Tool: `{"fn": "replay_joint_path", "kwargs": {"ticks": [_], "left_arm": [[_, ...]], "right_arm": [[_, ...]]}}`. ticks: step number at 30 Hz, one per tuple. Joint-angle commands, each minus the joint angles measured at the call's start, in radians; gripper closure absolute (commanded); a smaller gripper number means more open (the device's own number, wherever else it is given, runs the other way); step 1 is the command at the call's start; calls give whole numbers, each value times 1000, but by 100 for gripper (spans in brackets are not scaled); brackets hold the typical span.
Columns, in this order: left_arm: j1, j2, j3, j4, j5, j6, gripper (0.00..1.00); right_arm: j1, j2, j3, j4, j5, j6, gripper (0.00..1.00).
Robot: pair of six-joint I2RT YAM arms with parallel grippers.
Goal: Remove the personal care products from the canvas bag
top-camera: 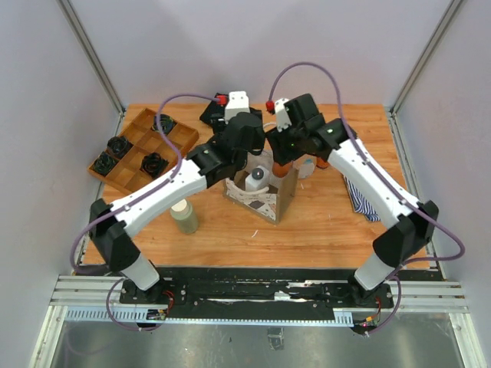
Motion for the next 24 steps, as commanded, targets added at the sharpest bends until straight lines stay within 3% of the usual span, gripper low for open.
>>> {"fn": "replay_joint_path", "kwargs": {"ticks": [1, 7, 14, 24], "left_arm": [[11, 103, 35, -31, 167, 92, 19], [53, 187, 33, -12, 329, 82, 19], [55, 164, -18, -4, 452, 80, 16], [55, 58, -150, -33, 611, 37, 21]], "right_arm": [[-29, -140, 157, -59, 109, 44, 99], [-61, -205, 199, -205, 177, 54, 99], [-158, -315, 23, -179, 136, 82, 99], [-261, -376, -263, -64, 54, 102, 99]]}}
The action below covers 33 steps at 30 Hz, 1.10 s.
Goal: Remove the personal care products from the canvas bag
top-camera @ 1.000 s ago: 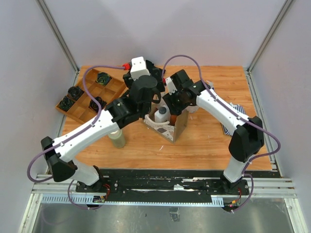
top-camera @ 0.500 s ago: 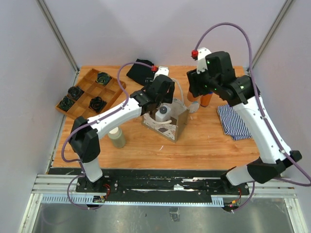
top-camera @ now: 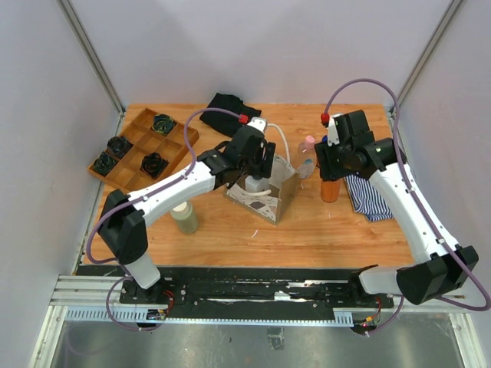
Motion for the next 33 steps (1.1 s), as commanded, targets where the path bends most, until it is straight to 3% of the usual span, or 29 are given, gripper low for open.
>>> {"fn": "replay_joint_path", "kwargs": {"ticks": [1, 12, 14, 15, 18, 19, 24, 26, 29, 33], "left_arm": [[1, -75, -57, -9, 91, -19, 21], [-8, -18, -134, 60, 166, -12, 18], [-8, -7, -132, 58, 170, -15, 30], [-8, -3, -130, 56, 168, -16, 42], [-8, 4, -109, 30, 144, -15, 87], [-8, 1, -101, 25, 129, -10, 98], [-8, -10, -10, -38, 76, 22, 99], [-9, -27, 35, -66, 46, 28, 99], [-8, -67, 107, -107, -15, 27, 99], [-8, -134, 217, -149, -116, 34, 99]], "right_arm": [[-36, -48, -92, 123, -41, 28, 99], [-43, -29, -331, 365, -36, 72, 99], [-43, -38, -377, 407, -31, 77, 99], [-43, -43, -394, 420, -22, 79, 98], [-44, -66, -448, 459, 16, 83, 97], [-44, -72, -463, 472, 18, 84, 97], [-54, -69, -507, 503, -10, 89, 96], [-55, -64, -515, 504, -18, 93, 87], [-55, -75, -521, 500, -15, 98, 51], [-55, -107, -498, 464, 3, 93, 25]]}}
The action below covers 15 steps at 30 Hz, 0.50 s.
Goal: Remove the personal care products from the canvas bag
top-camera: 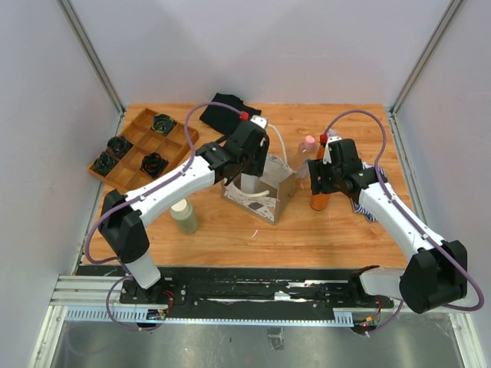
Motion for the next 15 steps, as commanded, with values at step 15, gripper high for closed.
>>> {"fn": "replay_joint_path", "kwargs": {"ticks": [15], "left_arm": [[101, -322, 132, 87, -510, 54, 99]], "right_arm": [[-15, -210, 96, -81, 25, 6, 2]]}}
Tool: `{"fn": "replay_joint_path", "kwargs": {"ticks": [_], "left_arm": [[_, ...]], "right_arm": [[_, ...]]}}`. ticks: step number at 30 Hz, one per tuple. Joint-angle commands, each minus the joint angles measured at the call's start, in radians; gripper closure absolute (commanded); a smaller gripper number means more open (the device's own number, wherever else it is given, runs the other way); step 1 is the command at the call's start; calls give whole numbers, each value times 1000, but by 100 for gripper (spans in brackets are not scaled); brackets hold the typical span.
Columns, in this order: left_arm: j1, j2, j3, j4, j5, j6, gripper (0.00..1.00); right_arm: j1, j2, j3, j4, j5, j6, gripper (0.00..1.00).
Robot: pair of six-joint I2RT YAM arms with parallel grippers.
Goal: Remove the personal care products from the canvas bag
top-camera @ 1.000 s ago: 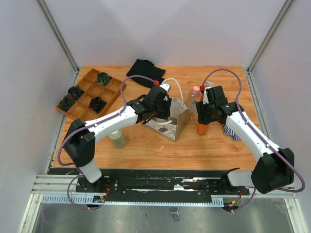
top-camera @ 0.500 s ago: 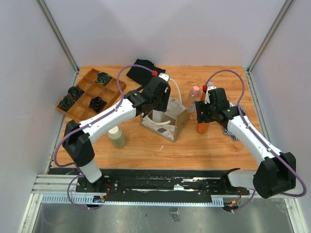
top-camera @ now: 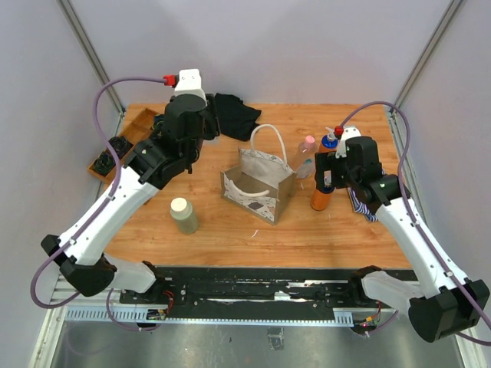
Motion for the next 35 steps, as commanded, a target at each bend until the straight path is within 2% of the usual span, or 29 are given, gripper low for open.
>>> {"fn": "replay_joint_path", "kwargs": {"ticks": [1, 5, 13, 21, 22, 24, 26, 27, 29, 35], "left_arm": [[77, 5, -70, 122, -90, -24, 99], [137, 22, -204, 169, -14, -84, 99], [202, -14, -487, 295, 83, -178, 100], [208, -14, -635, 386, 182, -194, 99], [208, -10, -640, 387, 188, -195, 95], [208, -10, -653, 392, 196, -198, 74], [208, -20, -657, 391, 196, -203, 46], [208, -29, -655, 387, 192, -204, 28], [208, -49, -625, 345, 162, -209, 2], [204, -165, -459, 204, 114, -182, 0]], "right_arm": [[-15, -32, 33, -18, 2, 10, 1], [-14, -27, 42, -7, -55, -8, 1], [-12, 70, 198, -62, -106, 14, 1], [-6, 93, 204, -19, -133, 43, 2], [-4, 99, 207, -21, -134, 44, 2], [0, 110, 209, -23, -133, 42, 1], [2, 119, 212, -25, -134, 42, 1], [2, 125, 216, -25, -140, 40, 1], [2, 136, 228, -26, -147, 39, 2], [4, 190, 337, -59, -134, 30, 2]]}}
